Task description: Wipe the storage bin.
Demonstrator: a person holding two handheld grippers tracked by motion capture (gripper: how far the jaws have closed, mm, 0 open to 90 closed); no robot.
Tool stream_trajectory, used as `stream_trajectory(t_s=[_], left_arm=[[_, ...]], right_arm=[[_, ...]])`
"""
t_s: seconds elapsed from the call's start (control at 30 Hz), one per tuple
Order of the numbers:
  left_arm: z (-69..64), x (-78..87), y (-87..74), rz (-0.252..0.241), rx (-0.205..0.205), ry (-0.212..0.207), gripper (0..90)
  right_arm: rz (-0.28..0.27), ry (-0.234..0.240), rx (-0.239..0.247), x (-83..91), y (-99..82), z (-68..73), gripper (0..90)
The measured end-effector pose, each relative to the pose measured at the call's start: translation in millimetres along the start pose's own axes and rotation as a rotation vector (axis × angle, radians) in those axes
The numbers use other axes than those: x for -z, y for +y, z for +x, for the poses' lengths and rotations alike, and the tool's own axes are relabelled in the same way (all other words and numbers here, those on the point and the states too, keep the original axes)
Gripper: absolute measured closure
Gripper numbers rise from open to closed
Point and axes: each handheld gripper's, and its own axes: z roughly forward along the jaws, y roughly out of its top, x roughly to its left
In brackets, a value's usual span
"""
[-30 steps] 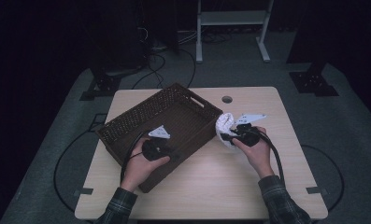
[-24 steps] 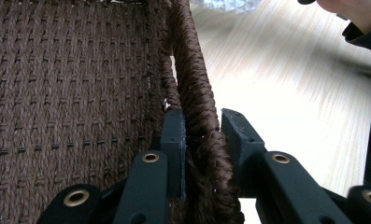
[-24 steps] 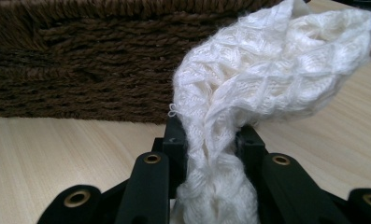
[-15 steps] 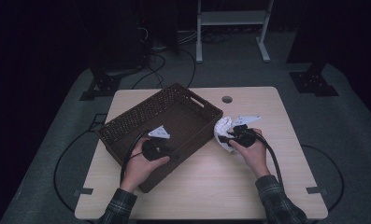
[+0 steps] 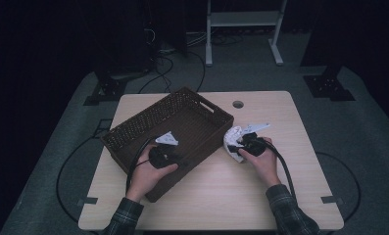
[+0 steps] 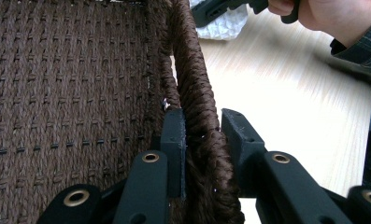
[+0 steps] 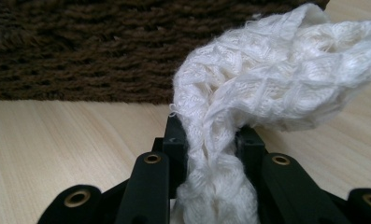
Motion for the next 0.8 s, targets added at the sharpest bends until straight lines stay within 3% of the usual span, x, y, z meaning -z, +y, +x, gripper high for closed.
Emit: stream_trajectory(t_s=[0.23, 0.27, 0.43, 0.8], left_arm=[[-0.1, 0.1, -0.2, -0.001, 0.001, 0.000, 70.8], [0.0, 0.0, -0.1, 0.000, 0.001, 0.000, 70.8], [0.1, 0.2, -0.1, -0.001, 0.003, -0.002, 70.7], [0.6, 0.2, -0.1, 0.001, 0.006, -0.006, 70.5]], right_arm=[[0.021, -0.003, 0.009, -7.2, -2.4, -0.3, 71.4], [0.045, -0.008, 0.010, -11.0, -4.8, 0.5, 71.5], [0.038, -0.012, 0.013, -10.6, -5.6, 0.7, 71.5], [-0.044, 0.004, 0.029, 11.4, 4.9, 12.1, 71.6]])
